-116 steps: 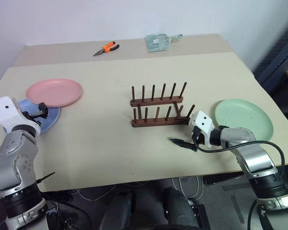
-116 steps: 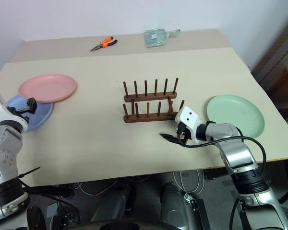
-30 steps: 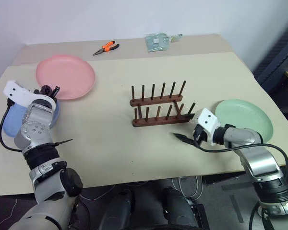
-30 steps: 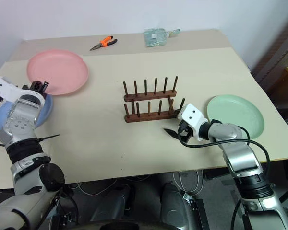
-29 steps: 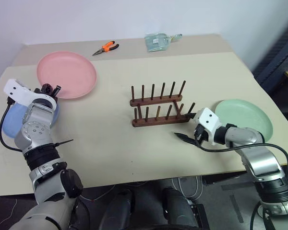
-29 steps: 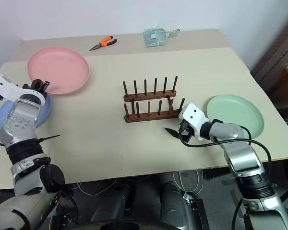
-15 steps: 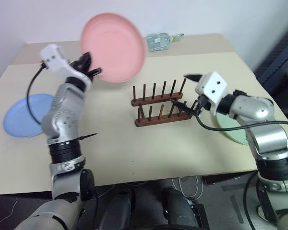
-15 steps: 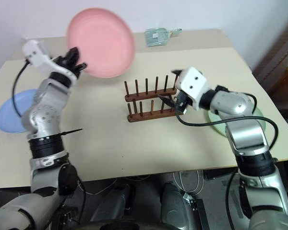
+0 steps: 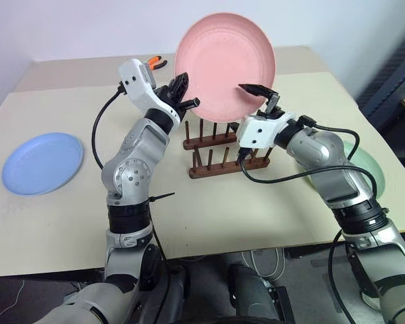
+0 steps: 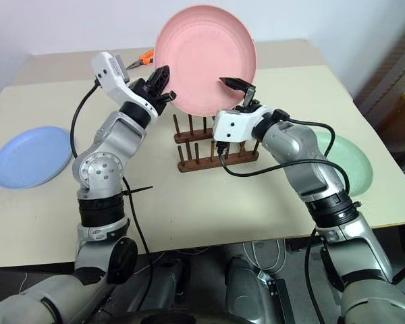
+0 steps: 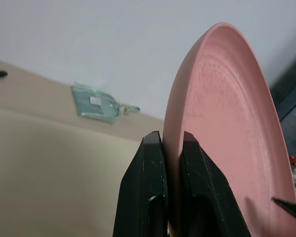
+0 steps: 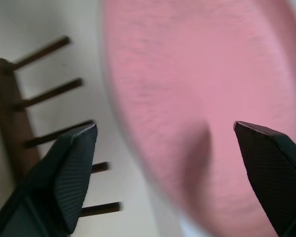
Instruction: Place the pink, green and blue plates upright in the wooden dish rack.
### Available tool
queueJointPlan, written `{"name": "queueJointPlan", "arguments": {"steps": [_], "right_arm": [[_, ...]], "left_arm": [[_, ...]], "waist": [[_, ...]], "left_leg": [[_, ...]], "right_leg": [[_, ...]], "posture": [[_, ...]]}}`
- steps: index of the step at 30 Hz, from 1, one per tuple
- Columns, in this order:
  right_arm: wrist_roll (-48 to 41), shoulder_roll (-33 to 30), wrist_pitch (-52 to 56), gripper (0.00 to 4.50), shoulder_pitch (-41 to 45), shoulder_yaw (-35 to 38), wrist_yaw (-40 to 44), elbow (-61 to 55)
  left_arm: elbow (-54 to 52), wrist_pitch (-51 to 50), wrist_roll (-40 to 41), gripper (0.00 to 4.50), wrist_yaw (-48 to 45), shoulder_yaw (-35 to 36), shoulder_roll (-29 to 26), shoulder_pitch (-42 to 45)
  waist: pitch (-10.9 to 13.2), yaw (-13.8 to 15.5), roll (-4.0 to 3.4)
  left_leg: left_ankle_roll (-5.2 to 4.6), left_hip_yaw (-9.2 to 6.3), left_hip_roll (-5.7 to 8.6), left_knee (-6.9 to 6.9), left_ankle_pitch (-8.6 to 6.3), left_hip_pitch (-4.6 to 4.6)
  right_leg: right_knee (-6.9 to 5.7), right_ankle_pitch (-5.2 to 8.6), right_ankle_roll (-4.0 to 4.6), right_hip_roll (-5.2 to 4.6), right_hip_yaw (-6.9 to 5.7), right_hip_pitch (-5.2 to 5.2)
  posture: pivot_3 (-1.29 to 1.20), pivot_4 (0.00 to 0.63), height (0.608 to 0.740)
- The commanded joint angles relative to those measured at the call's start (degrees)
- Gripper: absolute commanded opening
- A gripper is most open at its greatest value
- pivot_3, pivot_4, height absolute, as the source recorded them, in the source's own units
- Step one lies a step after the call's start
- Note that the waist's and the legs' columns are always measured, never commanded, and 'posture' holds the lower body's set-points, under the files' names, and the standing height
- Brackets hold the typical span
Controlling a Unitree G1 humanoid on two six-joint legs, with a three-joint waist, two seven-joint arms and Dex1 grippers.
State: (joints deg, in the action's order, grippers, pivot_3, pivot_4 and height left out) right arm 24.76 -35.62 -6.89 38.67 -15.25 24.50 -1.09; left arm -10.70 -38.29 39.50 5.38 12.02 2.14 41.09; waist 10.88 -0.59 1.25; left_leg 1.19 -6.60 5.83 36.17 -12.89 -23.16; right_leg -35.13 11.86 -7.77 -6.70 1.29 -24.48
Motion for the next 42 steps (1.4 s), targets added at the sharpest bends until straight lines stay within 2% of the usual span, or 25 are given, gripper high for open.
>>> {"name": "queueJointPlan", "arguments": {"steps": [1, 3, 5, 6, 7, 9, 12, 15, 19, 21, 23, 26, 28, 33, 42], "right_arm": [[3.60, 0.20, -3.02, 2.63, 1.64, 0.25, -2.83, 0.22], [4.41, 0.56, -3.60, 1.59, 1.66, 0.48, -3.26, 0.69], [5.25, 0.66, -4.37, 0.53, 1.55, 0.67, -3.63, 0.99], [5.64, 0.67, -4.74, 0.14, 1.41, 0.77, -3.71, 1.05], [5.90, 0.71, -5.01, 0.00, 1.33, 0.83, -3.76, 1.16], [6.16, 0.78, -5.32, 0.00, 1.13, 0.96, -3.61, 1.28], [5.90, 0.65, -4.59, 0.00, 0.44, 2.01, -3.79, 1.10], [5.11, 0.28, -3.65, 0.00, 0.03, 3.87, -4.17, 0.95], [-3.30, 1.48, 1.24, 0.00, -1.69, 11.46, -3.18, -1.25], [-12.39, 3.30, 5.95, 0.00, -2.86, 16.55, -0.81, -4.47], [-29.10, 7.25, 18.32, 0.00, -4.23, 23.53, 2.70, -11.43], [-50.14, 11.24, 35.60, 0.00, -6.49, 32.44, 2.70, -20.68], [-58.40, 12.05, 42.36, 0.00, -8.18, 36.15, 0.77, -24.23], [-66.02, 11.27, 49.81, 0.00, -12.90, 38.57, -2.55, -27.90], [-73.96, 10.75, 52.66, 0.00, -15.30, 39.27, -5.93, -28.84]], "left_arm": [[-3.20, -1.10, 2.16, 0.00, 0.81, -0.01, 0.92, 0.01], [-3.21, -1.73, 2.55, 0.00, 1.12, 0.21, 1.12, -0.11], [-2.96, -2.10, 3.37, 0.79, 1.60, 0.63, 1.56, -0.19], [-2.69, -2.11, 3.85, 1.14, 2.06, 1.00, 1.90, -0.16], [-2.44, -2.03, 4.29, 1.57, 2.37, 1.33, 2.16, -0.08], [-2.19, -1.68, 5.30, 2.74, 2.82, 2.21, 2.58, 0.46], [-2.18, 0.90, 6.24, 4.26, 2.74, 4.44, 1.93, 2.43], [-1.03, 2.90, 4.43, 4.26, 2.05, 5.70, -0.88, 3.47], [0.08, 6.28, -6.54, 4.26, -4.49, 0.35, -12.24, 0.57], [0.06, 7.60, -8.63, 4.26, -7.92, -0.83, -16.01, -1.62], [-1.36, 9.31, -9.43, 4.26, -13.73, -2.21, -19.78, -4.94], [-5.10, 10.46, -9.85, 4.26, -23.84, -6.11, -24.88, -10.62], [-8.05, 9.33, -7.39, 4.26, -29.68, -7.74, -26.90, -13.78], [-13.42, 6.57, -3.02, 4.26, -37.88, -10.43, -29.04, -18.17], [-14.97, 4.86, -4.29, 4.26, -41.46, -14.41, -29.58, -18.88]], "waist": [[0.00, 0.02, 0.00], [0.00, 0.00, 0.00], [0.00, -0.02, 0.01], [0.00, 0.00, 0.00], [0.00, -0.01, 0.00], [0.00, 0.04, 0.01], [0.01, -0.01, 0.01], [0.00, -0.03, 0.01], [0.00, -0.03, 0.00], [0.00, -0.08, 0.00], [0.00, -0.06, -0.02], [0.02, -0.09, -0.05], [0.02, 0.02, -0.07], [0.02, 0.00, -0.12], [0.05, -0.06, -0.26]], "left_leg": [[0.00, 0.00, 0.00, 0.01, 0.00, 0.00], [0.00, 0.00, 0.01, 0.01, 0.01, -0.01], [0.01, 0.00, 0.01, 0.01, 0.01, -0.01], [0.01, 0.00, 0.01, 0.01, 0.01, -0.01], [0.01, 0.00, 0.01, 0.01, 0.01, -0.01], [0.02, 0.00, 0.02, 0.01, 0.02, -0.02], [0.07, 0.00, 0.02, 0.01, 0.05, -0.02], [0.08, 0.00, 0.03, 0.00, 0.05, -0.01], [0.08, 0.01, 0.13, -0.02, 0.06, -0.01], [0.08, 0.00, 0.15, -0.05, 0.06, 0.00], [0.06, -0.06, 0.08, -0.08, 0.05, 0.00], [-0.24, -0.13, -0.01, -0.09, -0.13, -0.01], [-0.28, -0.17, -0.02, -0.09, -0.16, -0.01], [-0.30, -0.11, -0.04, -0.07, -0.18, -0.01], [-0.31, 0.01, -0.13, -0.04, -0.17, 0.00]], "right_leg": [[0.00, 0.00, 0.00, 0.00, 0.00, 0.00], [0.00, 0.00, 0.00, 0.00, 0.00, 0.00], [0.00, 0.00, 0.00, 0.01, 0.00, 0.00], [0.00, 0.00, 0.00, 0.01, 0.00, 0.00], [0.00, 0.00, 0.00, 0.01, 0.00, 0.00], [0.00, 0.00, 0.00, 0.01, 0.00, 0.00], [0.01, 0.00, 0.00, 0.01, 0.00, 0.00], [0.00, 0.00, 0.01, 0.03, 0.00, 0.00], [0.00, 0.00, 0.02, 0.04, 0.00, 0.00], [0.00, -0.01, 0.02, 0.03, 0.02, 0.00], [0.00, -0.01, 0.02, 0.03, 0.04, 0.00], [-0.03, -0.02, 0.05, 0.04, 0.03, -0.02], [-0.02, -0.02, 0.07, 0.03, 0.03, -0.02], [0.00, 0.07, 0.23, 0.01, 0.03, -0.01], [0.00, 0.00, 0.10, 0.06, 0.04, -0.03]], "posture": [[0.00, 0.150, 0.732], [0.00, 0.150, 0.732], [0.00, 0.150, 0.732], [0.00, 0.150, 0.732], [0.00, 0.150, 0.732], [0.00, 0.150, 0.732], [0.00, 0.150, 0.732], [0.00, 0.150, 0.732], [0.00, 0.150, 0.732], [0.00, 0.150, 0.732], [0.00, 0.150, 0.732], [0.00, 0.150, 0.732], [0.00, 0.150, 0.732], [0.00, 0.150, 0.732], [0.00, 0.150, 0.732]]}}
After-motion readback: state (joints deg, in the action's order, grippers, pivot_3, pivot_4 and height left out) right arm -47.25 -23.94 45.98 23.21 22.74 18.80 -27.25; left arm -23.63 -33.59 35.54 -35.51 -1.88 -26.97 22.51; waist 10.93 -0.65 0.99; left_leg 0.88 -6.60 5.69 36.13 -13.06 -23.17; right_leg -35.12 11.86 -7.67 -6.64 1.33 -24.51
